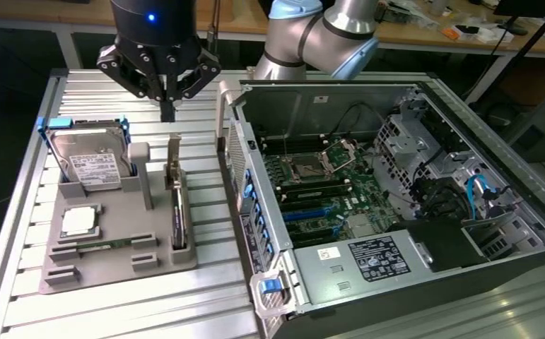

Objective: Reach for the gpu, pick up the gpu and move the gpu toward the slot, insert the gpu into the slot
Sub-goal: 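Reach for the gpu, then pick up the gpu and move the gpu toward the slot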

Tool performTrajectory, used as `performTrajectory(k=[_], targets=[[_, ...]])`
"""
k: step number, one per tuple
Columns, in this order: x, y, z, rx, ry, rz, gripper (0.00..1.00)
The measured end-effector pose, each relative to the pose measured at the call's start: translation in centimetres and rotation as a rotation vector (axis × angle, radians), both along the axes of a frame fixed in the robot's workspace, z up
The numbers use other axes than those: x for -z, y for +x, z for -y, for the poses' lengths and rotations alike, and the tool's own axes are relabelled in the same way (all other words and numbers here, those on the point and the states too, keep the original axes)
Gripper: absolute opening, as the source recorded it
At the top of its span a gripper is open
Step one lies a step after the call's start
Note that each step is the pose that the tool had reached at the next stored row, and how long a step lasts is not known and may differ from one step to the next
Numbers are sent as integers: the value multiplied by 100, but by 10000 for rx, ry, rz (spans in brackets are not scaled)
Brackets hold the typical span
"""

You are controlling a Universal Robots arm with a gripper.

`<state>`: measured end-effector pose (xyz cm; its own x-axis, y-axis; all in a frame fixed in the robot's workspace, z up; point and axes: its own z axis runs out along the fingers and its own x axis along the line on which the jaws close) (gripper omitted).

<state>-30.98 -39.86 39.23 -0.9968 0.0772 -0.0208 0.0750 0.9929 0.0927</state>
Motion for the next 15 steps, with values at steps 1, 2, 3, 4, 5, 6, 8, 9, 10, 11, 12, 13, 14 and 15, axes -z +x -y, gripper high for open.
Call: performTrajectory(k=[1,2,3,4,5,6,8,9,10,11,12,13,14,15], targets=[[0,0,0,0,0,0,11],[0,-1,0,1,0,-1,11],[0,-1,0,1,0,-1,11],[0,-1,0,1,0,-1,11],[0,-2,0,1,0,-1,11],[0,-2,0,2,-1,-1,11],[0,-2,0,1,0,-1,11],[0,-2,0,2,0,-1,11],[0,-2,0,1,0,-1,11],[0,-1,0,2,0,-1,11],[0,-1,0,1,0,-1,11],[0,-1,0,1,0,-1,11],[0,-2,0,1,0,-1,17],[0,-1,0,1,-1,-1,24]])
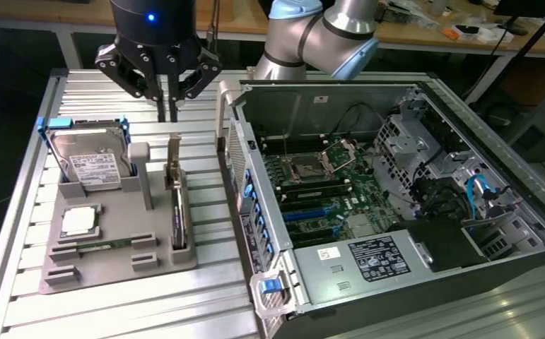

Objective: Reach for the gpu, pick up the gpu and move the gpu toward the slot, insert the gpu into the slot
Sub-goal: 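Pick up the gpu and move the gpu toward the slot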

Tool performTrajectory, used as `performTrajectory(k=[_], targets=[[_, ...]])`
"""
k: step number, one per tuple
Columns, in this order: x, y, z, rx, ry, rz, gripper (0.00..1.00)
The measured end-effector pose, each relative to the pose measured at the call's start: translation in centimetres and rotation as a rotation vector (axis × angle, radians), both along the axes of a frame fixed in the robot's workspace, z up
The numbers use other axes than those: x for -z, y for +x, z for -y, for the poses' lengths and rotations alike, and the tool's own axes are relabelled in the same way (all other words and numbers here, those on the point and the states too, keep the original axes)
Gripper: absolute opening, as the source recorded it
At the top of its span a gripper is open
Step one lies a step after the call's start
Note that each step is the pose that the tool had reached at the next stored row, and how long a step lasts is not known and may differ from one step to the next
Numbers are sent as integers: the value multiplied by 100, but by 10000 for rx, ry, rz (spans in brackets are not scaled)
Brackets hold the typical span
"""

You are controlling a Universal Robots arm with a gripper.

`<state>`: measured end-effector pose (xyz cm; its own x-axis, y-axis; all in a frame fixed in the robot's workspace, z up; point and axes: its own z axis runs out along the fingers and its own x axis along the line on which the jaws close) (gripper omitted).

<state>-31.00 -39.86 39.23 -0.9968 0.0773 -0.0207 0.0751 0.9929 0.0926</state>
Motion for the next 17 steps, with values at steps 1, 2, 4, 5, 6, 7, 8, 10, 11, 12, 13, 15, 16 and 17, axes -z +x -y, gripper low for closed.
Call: performTrajectory(k=[1,2,4,5,6,7,8,10,11,12,13,15,16,17], targets=[[0,0,0,0,1,0,24],[0,0,0,0,1,1,24],[0,0,0,0,0,0,36],[0,0,0,0,0,0,36],[0,0,0,0,1,0,42],[3,-1,0,1,-27,1,54],[5,-1,-1,1,-115,0,54],[7,-1,15,0,-300,1,60],[7,-1,24,3,-330,0,60],[8,-1,34,9,-398,2,60],[8,-1,40,15,-464,0,60],[19,-1,50,23,-549,0,60],[31,-1,52,26,-566,2,60],[44,-1,54,29,-581,0,60]])
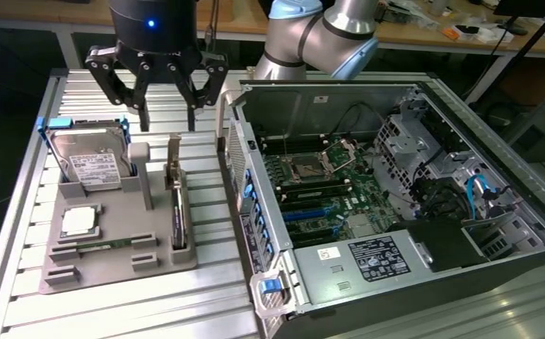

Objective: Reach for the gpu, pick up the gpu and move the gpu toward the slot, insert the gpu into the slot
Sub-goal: 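Pick up the gpu and move the gpu toward the slot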

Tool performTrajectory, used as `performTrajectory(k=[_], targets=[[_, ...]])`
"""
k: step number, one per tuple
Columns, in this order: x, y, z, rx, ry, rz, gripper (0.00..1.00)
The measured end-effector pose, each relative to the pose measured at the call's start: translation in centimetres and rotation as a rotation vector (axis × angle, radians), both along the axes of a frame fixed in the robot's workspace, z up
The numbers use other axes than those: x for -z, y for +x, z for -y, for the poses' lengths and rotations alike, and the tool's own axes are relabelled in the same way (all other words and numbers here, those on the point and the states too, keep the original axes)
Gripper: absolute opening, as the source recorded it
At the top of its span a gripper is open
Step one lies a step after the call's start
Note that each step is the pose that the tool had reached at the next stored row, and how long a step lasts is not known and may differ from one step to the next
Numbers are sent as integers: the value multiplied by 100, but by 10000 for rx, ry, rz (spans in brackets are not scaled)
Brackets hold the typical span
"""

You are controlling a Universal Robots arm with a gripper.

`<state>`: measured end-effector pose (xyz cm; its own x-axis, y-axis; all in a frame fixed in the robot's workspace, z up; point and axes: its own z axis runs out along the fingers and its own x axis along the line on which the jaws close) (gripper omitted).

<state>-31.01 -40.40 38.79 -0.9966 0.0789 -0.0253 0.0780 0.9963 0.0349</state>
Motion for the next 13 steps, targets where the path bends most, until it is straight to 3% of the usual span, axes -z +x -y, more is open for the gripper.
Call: performTrajectory(k=[5,13], targets=[[95,0,3,15,-76,-1,60],[243,0,3,17,-90,-1,60]])
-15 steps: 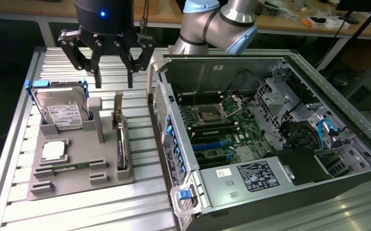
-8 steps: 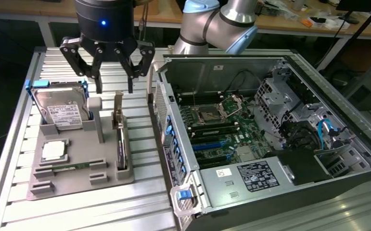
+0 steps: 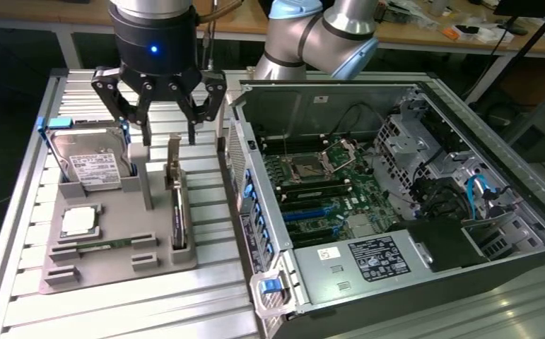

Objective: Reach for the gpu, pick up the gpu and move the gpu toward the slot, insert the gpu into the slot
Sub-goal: 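Pick up the gpu and move the gpu toward the slot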

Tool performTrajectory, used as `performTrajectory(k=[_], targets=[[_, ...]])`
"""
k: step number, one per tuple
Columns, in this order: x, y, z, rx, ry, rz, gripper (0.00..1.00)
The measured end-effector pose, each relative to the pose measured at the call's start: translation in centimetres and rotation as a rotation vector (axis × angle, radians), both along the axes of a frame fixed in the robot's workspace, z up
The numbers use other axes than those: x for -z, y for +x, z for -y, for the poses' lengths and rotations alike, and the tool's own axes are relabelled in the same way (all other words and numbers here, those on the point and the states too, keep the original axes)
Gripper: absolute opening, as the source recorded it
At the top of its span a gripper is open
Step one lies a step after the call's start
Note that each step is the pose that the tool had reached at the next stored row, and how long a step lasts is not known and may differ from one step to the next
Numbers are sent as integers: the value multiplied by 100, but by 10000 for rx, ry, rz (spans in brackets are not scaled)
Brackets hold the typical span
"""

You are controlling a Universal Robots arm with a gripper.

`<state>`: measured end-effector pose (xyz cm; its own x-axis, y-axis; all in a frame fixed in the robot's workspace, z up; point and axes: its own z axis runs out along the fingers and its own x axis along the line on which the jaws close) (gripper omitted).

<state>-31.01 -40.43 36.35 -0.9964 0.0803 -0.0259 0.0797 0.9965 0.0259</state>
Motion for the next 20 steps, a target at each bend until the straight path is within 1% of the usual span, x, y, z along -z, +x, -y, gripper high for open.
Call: performTrajectory(k=[15,16,20], targets=[[275,0,0,1,0,-13,60],[291,1,3,1,0,-16,60],[300,0,31,1,-3,-19,60]])
